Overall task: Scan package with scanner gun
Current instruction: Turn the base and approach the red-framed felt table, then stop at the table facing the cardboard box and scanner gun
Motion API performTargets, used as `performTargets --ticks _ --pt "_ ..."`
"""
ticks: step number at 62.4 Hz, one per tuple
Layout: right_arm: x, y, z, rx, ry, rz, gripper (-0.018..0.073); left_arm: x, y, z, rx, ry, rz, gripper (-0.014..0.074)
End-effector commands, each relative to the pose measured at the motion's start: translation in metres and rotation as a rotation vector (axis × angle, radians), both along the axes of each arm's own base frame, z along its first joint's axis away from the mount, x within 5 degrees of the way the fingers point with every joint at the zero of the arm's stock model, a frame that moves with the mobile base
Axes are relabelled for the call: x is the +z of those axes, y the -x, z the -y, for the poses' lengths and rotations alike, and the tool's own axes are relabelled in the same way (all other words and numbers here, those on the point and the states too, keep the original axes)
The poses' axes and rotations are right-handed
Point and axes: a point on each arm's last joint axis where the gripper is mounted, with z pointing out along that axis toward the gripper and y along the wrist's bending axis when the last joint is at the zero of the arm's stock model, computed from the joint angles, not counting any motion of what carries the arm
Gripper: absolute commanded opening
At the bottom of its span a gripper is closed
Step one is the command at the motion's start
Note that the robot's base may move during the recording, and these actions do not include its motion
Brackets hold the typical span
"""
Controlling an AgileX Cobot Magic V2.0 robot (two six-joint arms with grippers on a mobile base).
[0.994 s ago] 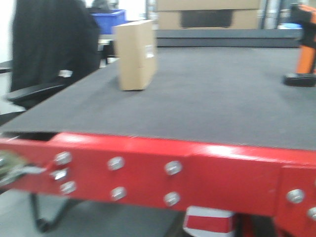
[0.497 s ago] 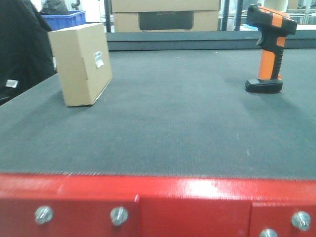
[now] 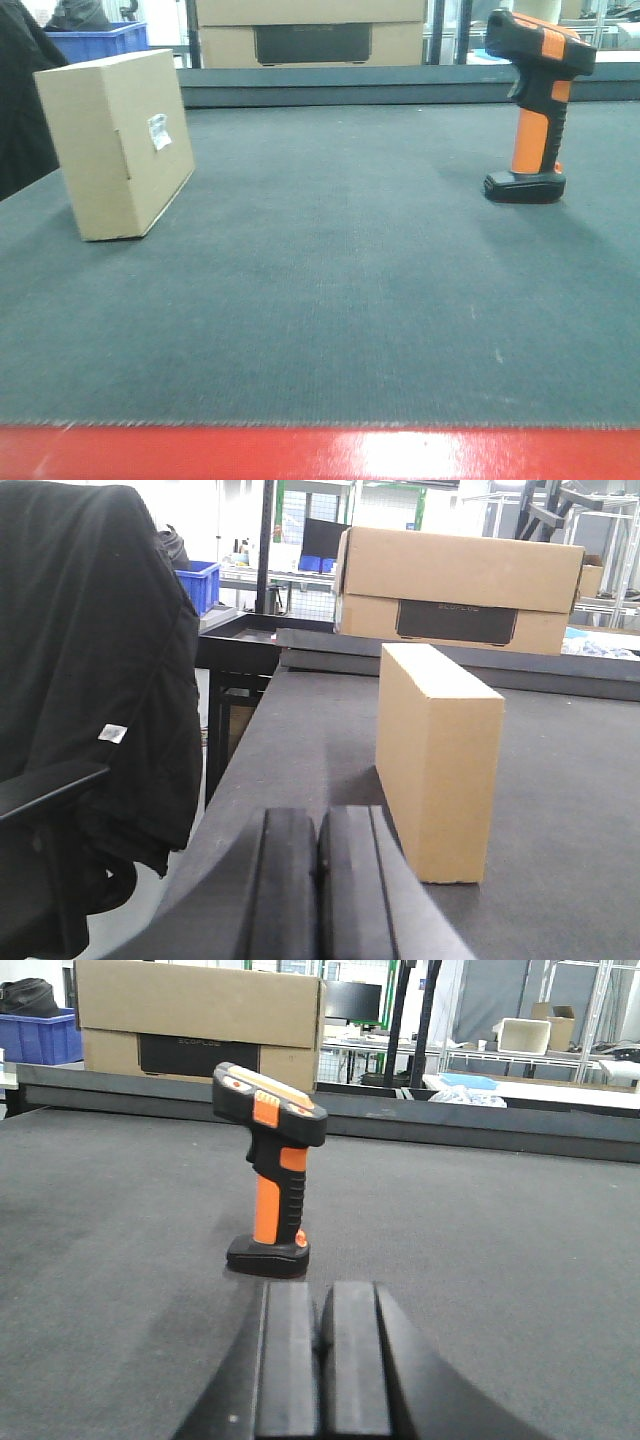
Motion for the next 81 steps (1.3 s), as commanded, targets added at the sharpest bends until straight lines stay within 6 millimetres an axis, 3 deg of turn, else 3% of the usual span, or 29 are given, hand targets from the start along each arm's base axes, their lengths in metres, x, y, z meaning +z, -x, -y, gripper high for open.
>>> performTargets --ticks 1,81 --pt "0.0019 0.0004 0.0003 -0.005 0.011 0.022 -0.0168 0.0025 0.0006 0.0004 -0.005 -0.006 0.025 -0.0111" --pt "0.0016 0.0004 0.0003 -0.005 0.011 0.020 -0.0168 0.0025 0.0006 0.0004 -0.005 -0.006 0.025 -0.0111"
